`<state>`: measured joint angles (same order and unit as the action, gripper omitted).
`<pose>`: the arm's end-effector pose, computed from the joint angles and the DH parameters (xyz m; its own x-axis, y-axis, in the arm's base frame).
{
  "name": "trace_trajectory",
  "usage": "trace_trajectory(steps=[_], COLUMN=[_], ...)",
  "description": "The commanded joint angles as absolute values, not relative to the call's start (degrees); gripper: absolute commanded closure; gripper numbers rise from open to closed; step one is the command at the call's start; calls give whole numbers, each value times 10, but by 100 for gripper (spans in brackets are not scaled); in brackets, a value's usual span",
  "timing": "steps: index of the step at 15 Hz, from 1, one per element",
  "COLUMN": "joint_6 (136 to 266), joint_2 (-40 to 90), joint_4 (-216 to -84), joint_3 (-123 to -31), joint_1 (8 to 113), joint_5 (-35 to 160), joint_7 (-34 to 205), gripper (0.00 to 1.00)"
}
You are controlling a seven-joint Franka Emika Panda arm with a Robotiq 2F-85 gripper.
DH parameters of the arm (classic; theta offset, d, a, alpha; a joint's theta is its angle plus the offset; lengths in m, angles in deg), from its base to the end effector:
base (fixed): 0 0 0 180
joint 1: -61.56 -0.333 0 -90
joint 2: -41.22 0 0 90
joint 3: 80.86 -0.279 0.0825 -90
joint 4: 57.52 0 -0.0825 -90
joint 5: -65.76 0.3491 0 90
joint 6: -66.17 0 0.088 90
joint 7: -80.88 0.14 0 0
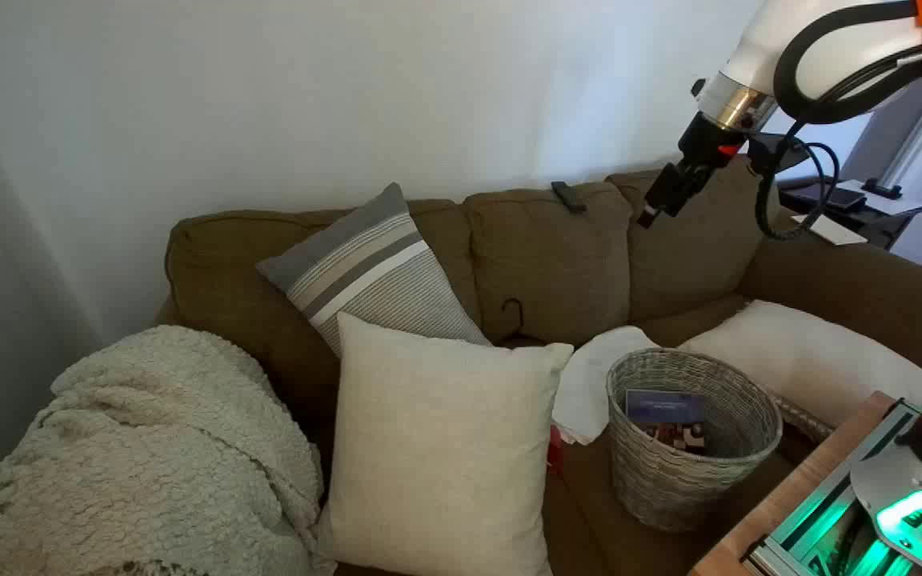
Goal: Put the remote control in the basket
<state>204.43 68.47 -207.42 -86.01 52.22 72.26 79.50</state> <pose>0.3934 0.1031 0.3881 0.9458 0.1834 0.2679 0.2032 -0.9780 -0.0479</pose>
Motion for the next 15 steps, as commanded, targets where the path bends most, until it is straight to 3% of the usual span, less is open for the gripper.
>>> trace_trajectory(steps=[1, 7, 15], joint_6=[2043, 2057, 2268], joint_2=[685, 679, 531], joint_4=[-2073, -2072, -1992], joint_3=[-860, -862, -832], joint_1=[522, 530, 632], joint_5=[722, 719, 676], joint_7=[795, 807, 843], gripper=[0, 0, 0])
